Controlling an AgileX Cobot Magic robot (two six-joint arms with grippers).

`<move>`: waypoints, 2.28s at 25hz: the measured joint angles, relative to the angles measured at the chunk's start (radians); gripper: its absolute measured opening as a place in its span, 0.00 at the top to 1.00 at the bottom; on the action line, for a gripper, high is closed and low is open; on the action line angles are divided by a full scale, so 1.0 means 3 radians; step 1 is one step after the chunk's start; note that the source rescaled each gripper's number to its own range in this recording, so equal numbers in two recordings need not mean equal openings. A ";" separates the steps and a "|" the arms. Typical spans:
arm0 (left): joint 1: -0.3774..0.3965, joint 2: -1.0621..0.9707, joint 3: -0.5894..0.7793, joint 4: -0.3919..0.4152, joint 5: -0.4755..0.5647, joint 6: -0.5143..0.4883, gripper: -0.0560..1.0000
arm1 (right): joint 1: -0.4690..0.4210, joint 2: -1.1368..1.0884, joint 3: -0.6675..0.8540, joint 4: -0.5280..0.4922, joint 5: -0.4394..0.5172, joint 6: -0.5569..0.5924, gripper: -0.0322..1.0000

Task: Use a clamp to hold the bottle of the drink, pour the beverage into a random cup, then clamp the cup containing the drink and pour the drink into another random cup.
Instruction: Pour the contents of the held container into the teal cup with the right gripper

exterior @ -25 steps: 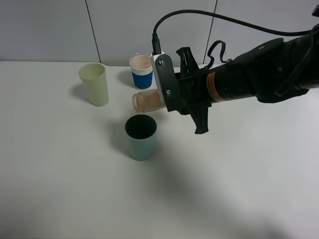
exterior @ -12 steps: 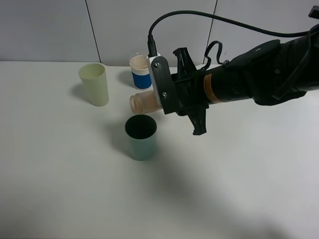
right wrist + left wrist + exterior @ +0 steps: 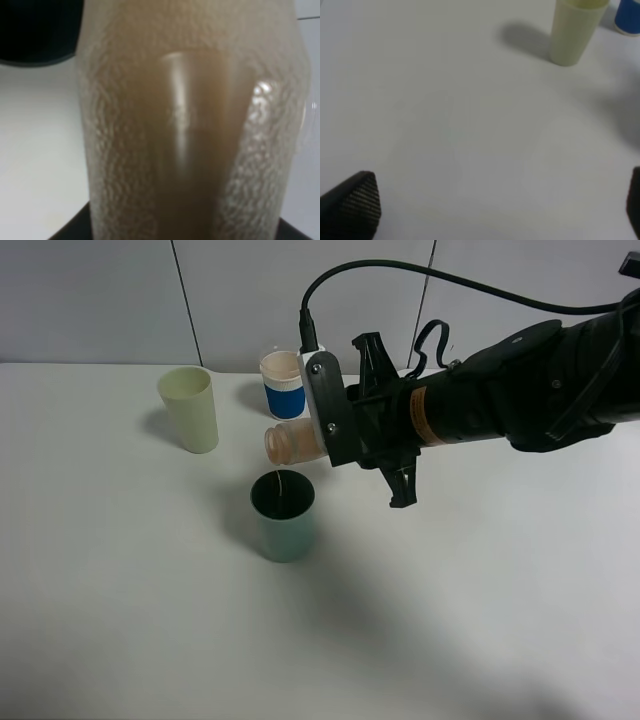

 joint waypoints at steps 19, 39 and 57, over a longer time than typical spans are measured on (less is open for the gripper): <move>0.0000 0.0000 0.0000 0.0000 0.0000 0.0000 0.00 | 0.0098 0.0000 0.0000 0.0000 0.0190 -0.0132 0.93; 0.0000 0.0000 0.0000 0.0000 0.0000 0.0000 0.00 | 0.0098 0.0000 0.0000 0.0000 0.0305 -0.0296 0.93; 0.0000 0.0000 0.0000 0.0000 0.0000 0.0000 0.00 | 0.0098 0.0000 0.0000 0.0000 0.0400 -0.0356 0.93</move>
